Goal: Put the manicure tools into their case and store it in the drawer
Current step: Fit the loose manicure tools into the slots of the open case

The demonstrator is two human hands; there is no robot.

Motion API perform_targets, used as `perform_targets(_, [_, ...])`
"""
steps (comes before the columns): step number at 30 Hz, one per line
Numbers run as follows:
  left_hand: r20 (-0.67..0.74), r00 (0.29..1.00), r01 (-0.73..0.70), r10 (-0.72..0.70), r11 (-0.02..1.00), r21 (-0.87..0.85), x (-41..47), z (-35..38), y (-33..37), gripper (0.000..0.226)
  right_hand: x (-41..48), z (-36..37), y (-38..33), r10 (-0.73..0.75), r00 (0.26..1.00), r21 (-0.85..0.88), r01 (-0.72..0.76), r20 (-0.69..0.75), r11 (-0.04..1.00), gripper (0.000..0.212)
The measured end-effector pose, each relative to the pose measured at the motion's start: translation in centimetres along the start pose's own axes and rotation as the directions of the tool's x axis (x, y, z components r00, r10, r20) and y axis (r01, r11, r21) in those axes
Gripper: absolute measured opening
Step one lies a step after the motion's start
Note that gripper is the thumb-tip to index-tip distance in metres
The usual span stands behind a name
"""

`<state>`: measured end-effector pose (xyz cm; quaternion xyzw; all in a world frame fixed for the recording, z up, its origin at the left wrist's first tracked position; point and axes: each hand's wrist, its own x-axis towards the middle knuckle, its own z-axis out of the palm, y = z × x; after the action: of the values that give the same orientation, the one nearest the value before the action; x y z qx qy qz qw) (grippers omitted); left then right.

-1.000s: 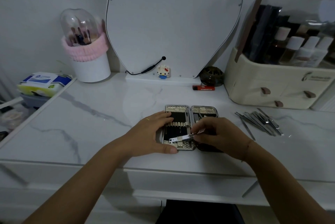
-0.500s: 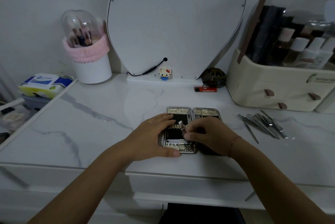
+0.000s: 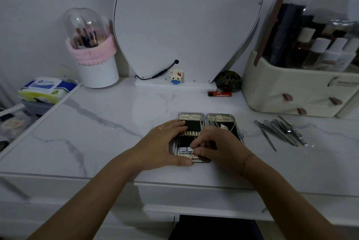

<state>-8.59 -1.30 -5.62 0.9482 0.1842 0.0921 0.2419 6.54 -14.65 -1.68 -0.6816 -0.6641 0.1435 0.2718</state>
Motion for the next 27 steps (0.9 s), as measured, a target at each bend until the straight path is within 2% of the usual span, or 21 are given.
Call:
perform_targets(4, [0.000, 1.000, 0.002, -0.002, 1.000, 0.002, 0.0, 0.0, -0.1, 0.114, -0.2, 0.0, 0.1, -0.049, 0.999, 0.010, 0.049, 0.006, 0.999, 0.010])
perform_targets(7, [0.021, 1.000, 0.002, -0.002, 1.000, -0.008, 0.0, -0.1, -0.1, 0.115, -0.9, -0.3, 1.4, -0.020, 0.997, 0.071, 0.025, -0.070, 0.997, 0.011])
perform_targets(9, [0.065, 0.998, 0.006, -0.004, 1.000, -0.027, 0.2, -0.4, -0.3, 0.118, -1.8, -1.6, 3.2, 0.063, 0.977, 0.040, -0.056, -0.205, 0.998, 0.010])
perform_targets(12, [0.105, 0.994, -0.009, 0.017, 0.997, -0.076, 0.9, -0.9, 0.0, 0.116, -3.6, -4.9, 6.5, 0.218, 0.875, -0.010, -0.246, -0.432, 0.969, 0.008])
perform_targets(14, [0.085, 0.996, -0.004, 0.012, 0.996, -0.093, 1.9, -0.8, 0.2, 0.116, -4.4, -6.6, 8.8, 0.322, 0.813, -0.004, -0.371, -0.484, 0.929, 0.010])
perform_targets(18, [-0.020, 0.999, 0.040, -0.042, 0.997, -0.070, 3.3, 0.4, 0.4, 0.115, -4.3, -8.0, 11.7, 0.411, 0.793, -0.072, -0.491, -0.451, 0.868, 0.017])
perform_targets(21, [-0.079, 0.991, 0.092, -0.105, 0.984, -0.151, 3.3, 0.5, 0.2, 0.109, -3.3, -8.3, 12.3, 0.428, 0.805, -0.162, -0.527, -0.412, 0.834, 0.021])
perform_targets(27, [-0.111, 0.987, 0.105, -0.119, 0.987, -0.124, 3.1, 0.8, 0.1, 0.109, -2.2, -8.1, 12.3, 0.468, 0.812, -0.217, -0.556, -0.348, 0.803, 0.011])
